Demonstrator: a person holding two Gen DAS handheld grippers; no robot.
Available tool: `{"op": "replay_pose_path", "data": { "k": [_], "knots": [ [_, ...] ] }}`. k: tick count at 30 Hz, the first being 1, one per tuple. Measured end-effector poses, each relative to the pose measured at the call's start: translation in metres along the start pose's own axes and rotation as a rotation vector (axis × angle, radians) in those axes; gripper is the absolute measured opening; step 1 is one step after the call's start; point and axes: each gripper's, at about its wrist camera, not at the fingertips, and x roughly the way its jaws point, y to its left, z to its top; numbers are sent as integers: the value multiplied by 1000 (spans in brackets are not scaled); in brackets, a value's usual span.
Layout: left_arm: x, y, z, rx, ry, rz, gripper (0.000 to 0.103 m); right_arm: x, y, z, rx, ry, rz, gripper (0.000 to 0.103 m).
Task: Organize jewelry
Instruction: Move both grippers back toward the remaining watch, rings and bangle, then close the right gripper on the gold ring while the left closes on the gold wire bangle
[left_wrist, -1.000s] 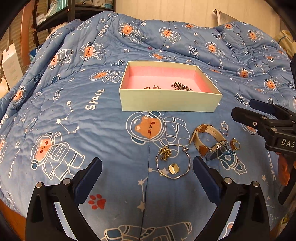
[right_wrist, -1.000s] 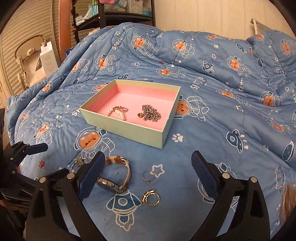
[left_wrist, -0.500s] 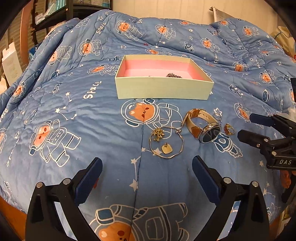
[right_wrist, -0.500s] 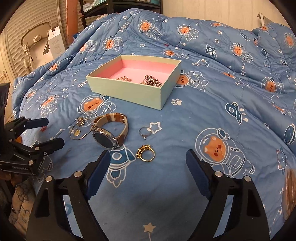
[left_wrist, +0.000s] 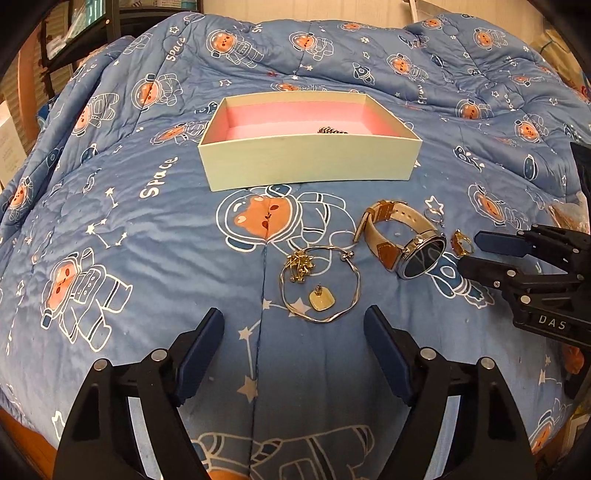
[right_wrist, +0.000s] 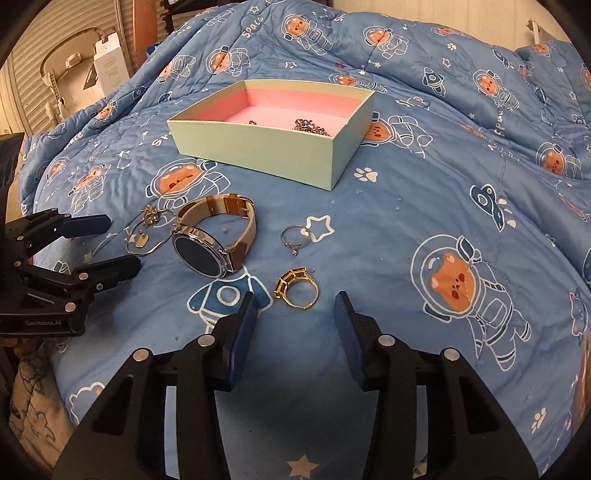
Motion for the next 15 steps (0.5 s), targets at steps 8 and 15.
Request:
{"op": "replay_pose_path", "data": {
  "k": [8,15],
  "knots": [
    [16,-6,12,54,1,-16,65,7,-3,4,24,4,15,26],
    [15,-2,14,43,-22,-45,49,9,-3,5,29,1,20,26]
  ]
}}
